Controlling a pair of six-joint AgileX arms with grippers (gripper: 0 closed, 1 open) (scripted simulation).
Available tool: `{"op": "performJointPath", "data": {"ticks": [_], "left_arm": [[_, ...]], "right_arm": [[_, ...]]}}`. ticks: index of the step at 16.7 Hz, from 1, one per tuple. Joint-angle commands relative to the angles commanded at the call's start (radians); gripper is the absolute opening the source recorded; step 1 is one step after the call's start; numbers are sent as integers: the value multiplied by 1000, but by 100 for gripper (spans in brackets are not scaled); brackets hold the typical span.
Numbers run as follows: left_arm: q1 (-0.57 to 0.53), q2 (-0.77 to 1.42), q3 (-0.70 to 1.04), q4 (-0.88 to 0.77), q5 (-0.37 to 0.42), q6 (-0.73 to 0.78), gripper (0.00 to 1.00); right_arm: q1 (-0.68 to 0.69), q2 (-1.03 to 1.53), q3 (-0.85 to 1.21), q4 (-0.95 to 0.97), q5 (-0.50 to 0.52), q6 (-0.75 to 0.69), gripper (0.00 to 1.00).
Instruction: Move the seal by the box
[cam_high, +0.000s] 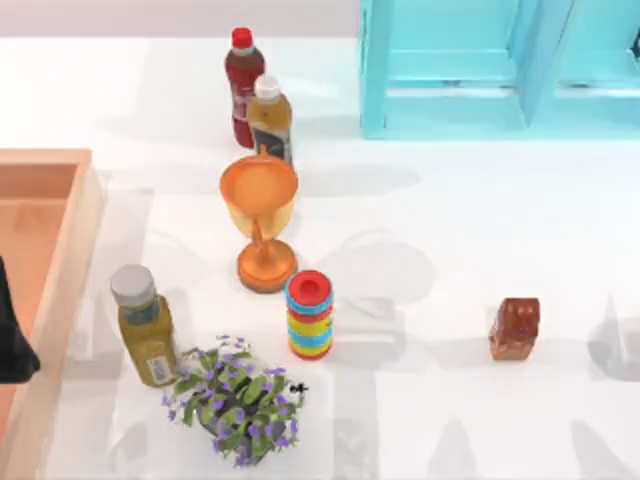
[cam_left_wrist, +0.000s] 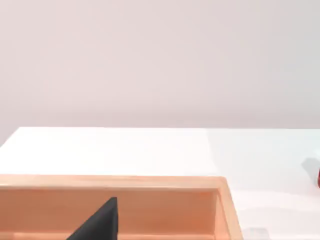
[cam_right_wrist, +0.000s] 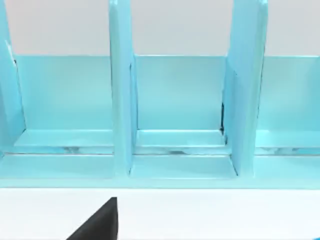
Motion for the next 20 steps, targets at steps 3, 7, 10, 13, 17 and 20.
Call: {"op": "performJointPath", "data": {"ticks": [3,7,10,13,17,20], "left_arm": [[-3,9,9,-5,0,-3,100],[-53,138,144,-82,-8,-52,100],[-126,322,339,-193,-18,-122,100],[-223,562,596,-339,-33,-215,100],[-378,944,1006,-573,-57,-366,100],[-506,1257,1342,-764,-78,-489,100]], "right_arm": [[0,0,0,0,0,0,100],[0,0,0,0,0,0,100],[0,0,0,0,0,0,100],[0,0,0,0,0,0,100],[0,0,0,0,0,0,100],[0,0,0,0,0,0,100]]}}
